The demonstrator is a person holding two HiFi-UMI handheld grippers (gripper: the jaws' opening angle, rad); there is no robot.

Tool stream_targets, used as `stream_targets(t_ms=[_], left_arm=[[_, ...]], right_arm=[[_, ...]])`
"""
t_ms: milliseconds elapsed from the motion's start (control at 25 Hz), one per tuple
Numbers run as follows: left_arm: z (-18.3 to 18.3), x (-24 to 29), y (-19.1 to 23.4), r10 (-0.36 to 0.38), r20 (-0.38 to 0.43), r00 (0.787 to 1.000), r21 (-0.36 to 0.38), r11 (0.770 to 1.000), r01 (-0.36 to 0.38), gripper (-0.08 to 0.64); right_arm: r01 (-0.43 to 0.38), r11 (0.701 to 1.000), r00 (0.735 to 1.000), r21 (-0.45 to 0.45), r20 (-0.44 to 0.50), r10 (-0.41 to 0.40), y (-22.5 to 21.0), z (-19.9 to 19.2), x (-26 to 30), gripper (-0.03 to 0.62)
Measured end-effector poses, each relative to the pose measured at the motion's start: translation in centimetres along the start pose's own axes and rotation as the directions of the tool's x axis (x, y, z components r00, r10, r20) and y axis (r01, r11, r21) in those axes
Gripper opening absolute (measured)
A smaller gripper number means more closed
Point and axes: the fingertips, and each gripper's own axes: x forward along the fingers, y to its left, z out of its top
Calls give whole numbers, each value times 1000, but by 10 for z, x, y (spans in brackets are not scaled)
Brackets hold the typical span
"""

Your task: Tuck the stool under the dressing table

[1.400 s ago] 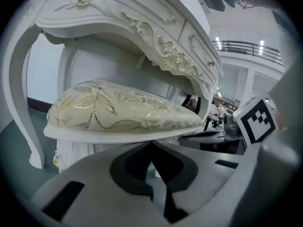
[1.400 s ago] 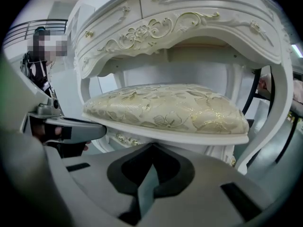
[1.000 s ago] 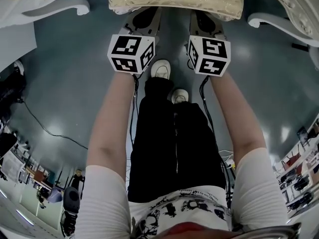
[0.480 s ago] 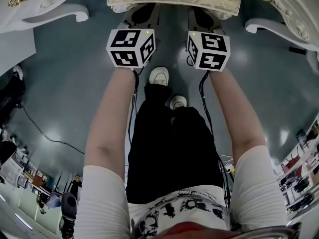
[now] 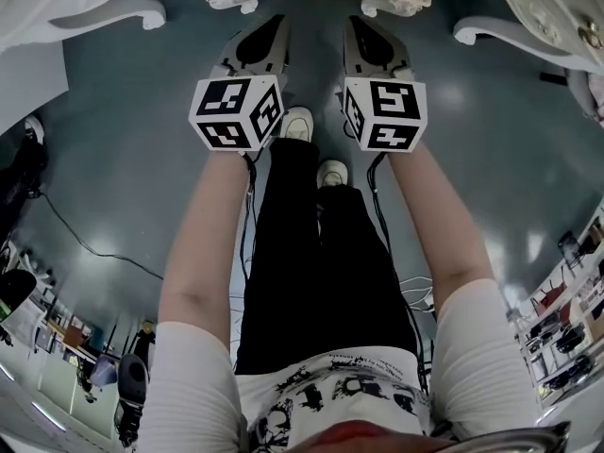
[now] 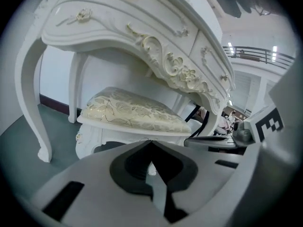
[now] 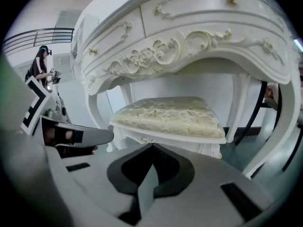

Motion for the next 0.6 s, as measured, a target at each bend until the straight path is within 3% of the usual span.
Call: stream_targets(t_ms=[280, 600], left_arm=[[28, -81, -67, -27, -18, 999, -44, 999, 27, 17], [157, -156, -155, -133, 128, 983, 89, 988, 122, 17]], right_arm=[[-26, 999, 999, -26, 34, 27, 15, 57, -101, 15], [-52, 995, 983, -88, 173, 67, 24, 185, -208, 15]])
